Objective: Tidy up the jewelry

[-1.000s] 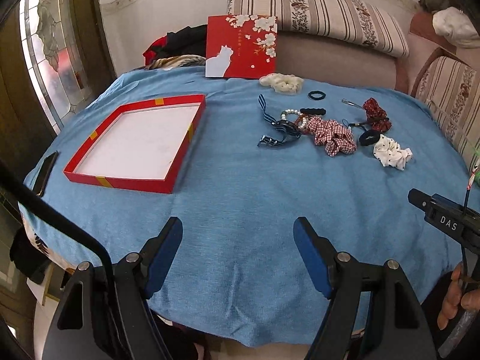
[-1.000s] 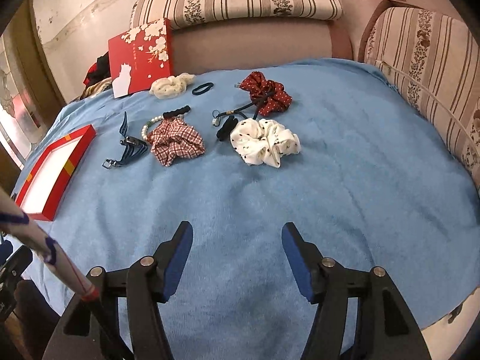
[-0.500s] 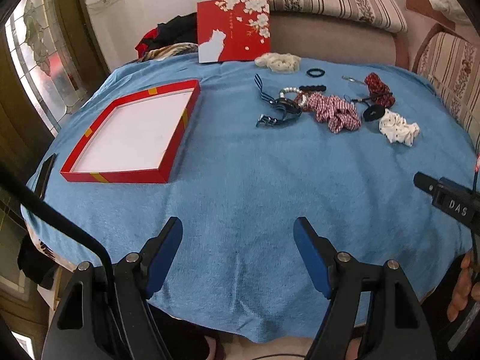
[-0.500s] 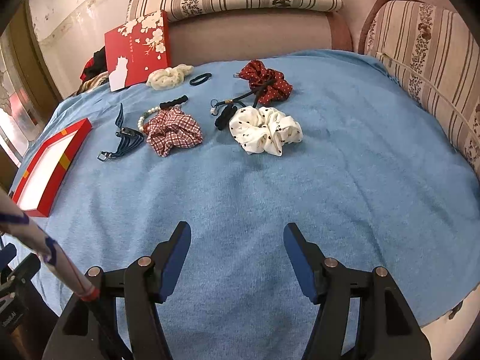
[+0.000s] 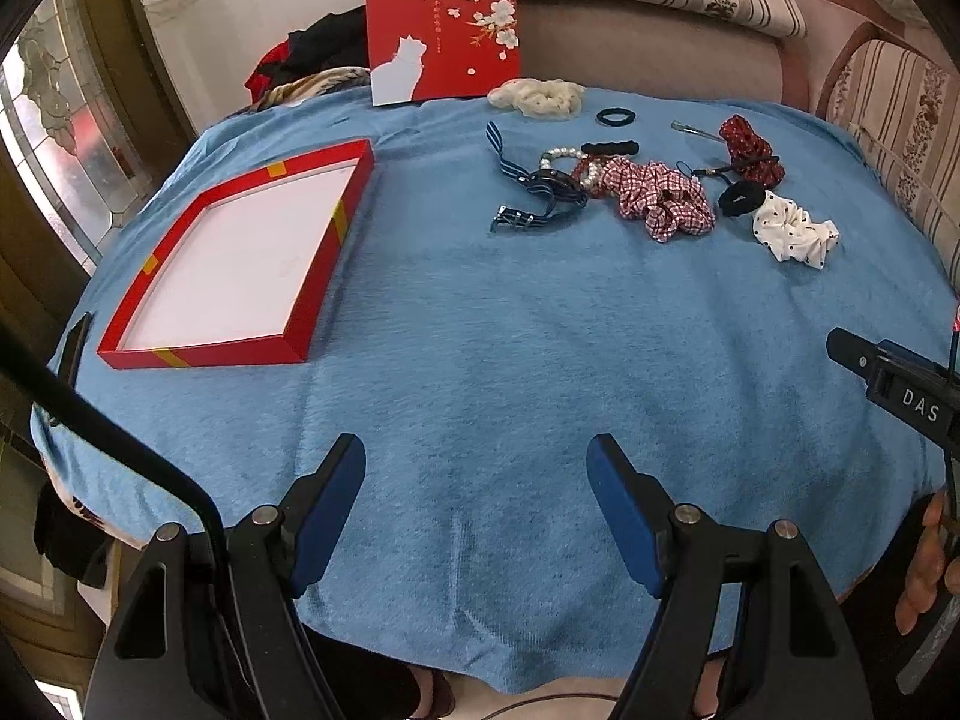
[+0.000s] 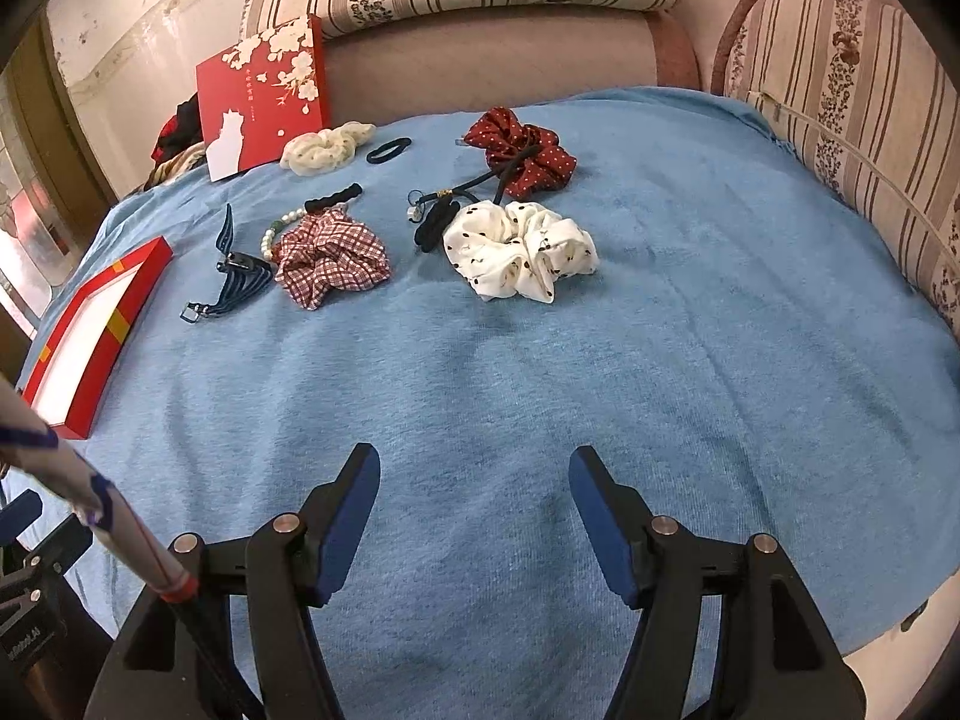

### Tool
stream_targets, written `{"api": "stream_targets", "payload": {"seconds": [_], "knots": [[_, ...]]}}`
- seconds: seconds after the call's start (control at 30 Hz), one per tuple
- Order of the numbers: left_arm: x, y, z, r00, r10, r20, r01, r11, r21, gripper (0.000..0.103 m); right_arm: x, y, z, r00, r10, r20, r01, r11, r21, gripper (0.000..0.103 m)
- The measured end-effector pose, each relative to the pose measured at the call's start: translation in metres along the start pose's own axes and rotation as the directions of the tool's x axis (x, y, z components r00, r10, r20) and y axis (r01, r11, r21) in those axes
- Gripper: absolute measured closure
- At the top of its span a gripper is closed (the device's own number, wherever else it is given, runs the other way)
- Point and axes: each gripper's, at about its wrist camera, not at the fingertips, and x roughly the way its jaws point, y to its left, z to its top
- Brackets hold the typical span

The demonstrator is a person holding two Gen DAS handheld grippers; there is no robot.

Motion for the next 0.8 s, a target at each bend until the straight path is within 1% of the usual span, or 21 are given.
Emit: {"api": "stream_targets", "payload": {"seconds": [0.2, 0.37, 0.43, 0.5, 0.57, 0.63, 0.67, 0.73, 0.8], "knots": [[0.008, -0.004, 0.014, 1.000, -0.024, -0.013, 0.025, 1.000, 0.014, 0.028, 0.003, -0.005, 0.005, 1.000, -0.002, 0.001, 0.002, 1.000, -0.001, 0.033], [0.017, -0.009, 0.034, 0.999, -0.035, -0.006, 0.035, 0.999, 0.032, 0.028, 0.003, -0.012, 0.020, 1.000, -0.008, 0.019, 0.008, 1.000, -0.004, 0.032], [0.020, -0.010, 0.044, 0.998, -0.056, 0.005, 0.056, 0.998, 0.033, 0.028, 0.004, -0.015, 0.028, 1.000, -0.012, 0.028, 0.012, 1.000, -0.004, 0.032], [0.023, -0.012, 0.058, 0.995, -0.097, 0.022, 0.096, 0.995, 0.035, 0.028, 0.005, -0.021, 0.038, 0.999, -0.018, 0.039, 0.018, 1.000, -0.002, 0.032], [0.029, -0.016, 0.074, 0.988, -0.152, 0.030, 0.151, 0.988, 0.036, 0.028, 0.007, -0.027, 0.049, 0.999, -0.020, 0.050, 0.020, 1.000, 0.002, 0.032], [0.037, -0.022, 0.090, 0.976, -0.217, 0.023, 0.216, 0.976, 0.026, 0.028, 0.009, -0.032, 0.062, 0.998, -0.004, 0.064, 0.003, 1.000, 0.016, 0.032], [0.044, -0.024, 0.100, 0.966, -0.258, 0.013, 0.258, 0.966, 0.013, 0.028, 0.009, -0.034, 0.069, 0.997, 0.007, 0.072, -0.009, 1.000, 0.023, 0.032], [0.056, -0.030, 0.113, 0.950, -0.312, 0.000, 0.312, 0.950, -0.007, 0.028, 0.011, -0.037, 0.081, 0.996, 0.035, 0.087, -0.038, 0.999, 0.033, 0.032], [0.072, -0.040, 0.127, 0.932, -0.362, -0.026, 0.362, 0.932, -0.017, 0.028, 0.014, -0.037, 0.093, 0.992, 0.088, 0.092, -0.092, 0.995, 0.041, 0.032]]}}
